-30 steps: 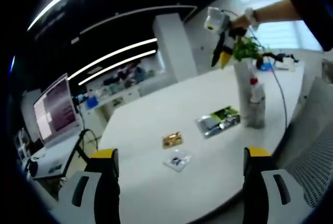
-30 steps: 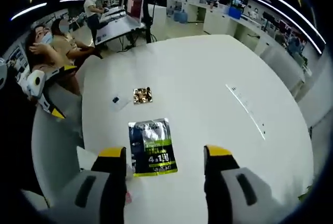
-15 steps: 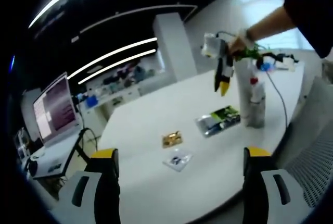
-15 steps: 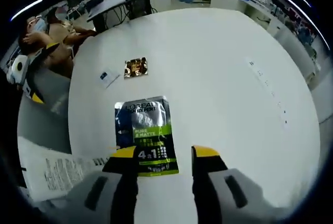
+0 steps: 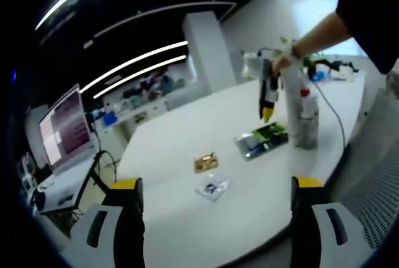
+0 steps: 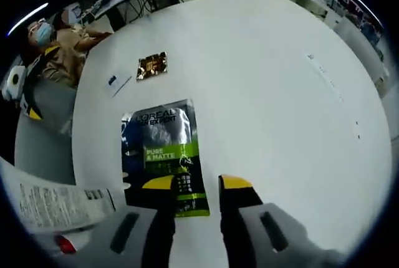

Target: Arrange the skincare products in the storage area until every visible bottle or jar stands upright without overlapping.

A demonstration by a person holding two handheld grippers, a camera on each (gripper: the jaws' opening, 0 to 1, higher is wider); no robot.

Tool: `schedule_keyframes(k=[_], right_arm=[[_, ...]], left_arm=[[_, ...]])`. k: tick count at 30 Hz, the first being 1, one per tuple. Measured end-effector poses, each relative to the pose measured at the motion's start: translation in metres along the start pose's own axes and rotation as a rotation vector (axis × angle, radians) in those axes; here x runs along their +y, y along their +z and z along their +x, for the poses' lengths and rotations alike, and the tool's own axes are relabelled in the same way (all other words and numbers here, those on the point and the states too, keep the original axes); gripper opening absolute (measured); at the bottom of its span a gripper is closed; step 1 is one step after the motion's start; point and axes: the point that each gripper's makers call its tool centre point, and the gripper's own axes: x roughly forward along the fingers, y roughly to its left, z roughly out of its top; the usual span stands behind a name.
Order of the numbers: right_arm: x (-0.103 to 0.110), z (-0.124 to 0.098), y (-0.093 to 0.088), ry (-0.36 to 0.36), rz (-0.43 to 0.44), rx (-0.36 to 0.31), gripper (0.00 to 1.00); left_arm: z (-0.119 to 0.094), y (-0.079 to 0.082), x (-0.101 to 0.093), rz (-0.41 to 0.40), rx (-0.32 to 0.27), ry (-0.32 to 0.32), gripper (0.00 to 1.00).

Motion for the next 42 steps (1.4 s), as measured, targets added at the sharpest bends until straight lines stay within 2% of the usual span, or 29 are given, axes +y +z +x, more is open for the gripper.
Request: schedule_keyframes(k=[16,23,29,30,31,39,42], right_arm=[[0.007,0.022,0.0,0.047,-0.071,0.068,0.14],[0.0,0.026,0.004,0.022,-0.08,0.079,0.06],[0.002,0.028,0.004,0.009,-0.13,0.123,0.02],[0.007,0.029,0.003,0.031,-0.129,0.131,0.01],[0.004,0.028,0.005,-0.002,-0.132,0.124,0.01],[0.004,0.024,0.004,-0.023,-0.075,0.15,0.01],[0.007,0.019,0.011,-0.023,-0.067,0.128,0.01]], left_arm=[[0.001,-0.005,0.0,0.002,0.033,-0.001,0.95],[0.001,-0.006,0.0,0.001,0.038,0.001,0.95],[0.0,-0.005,0.002,0.002,0.032,0.01,0.93],[0.0,-0.005,0.002,0.002,0.033,0.011,0.93],[0.0,-0.005,0.002,0.002,0.033,0.012,0.93],[0.0,-0.003,0.003,0.002,0.019,0.019,0.92],[-0.001,-0.002,0.004,0.0,0.015,0.023,0.92]])
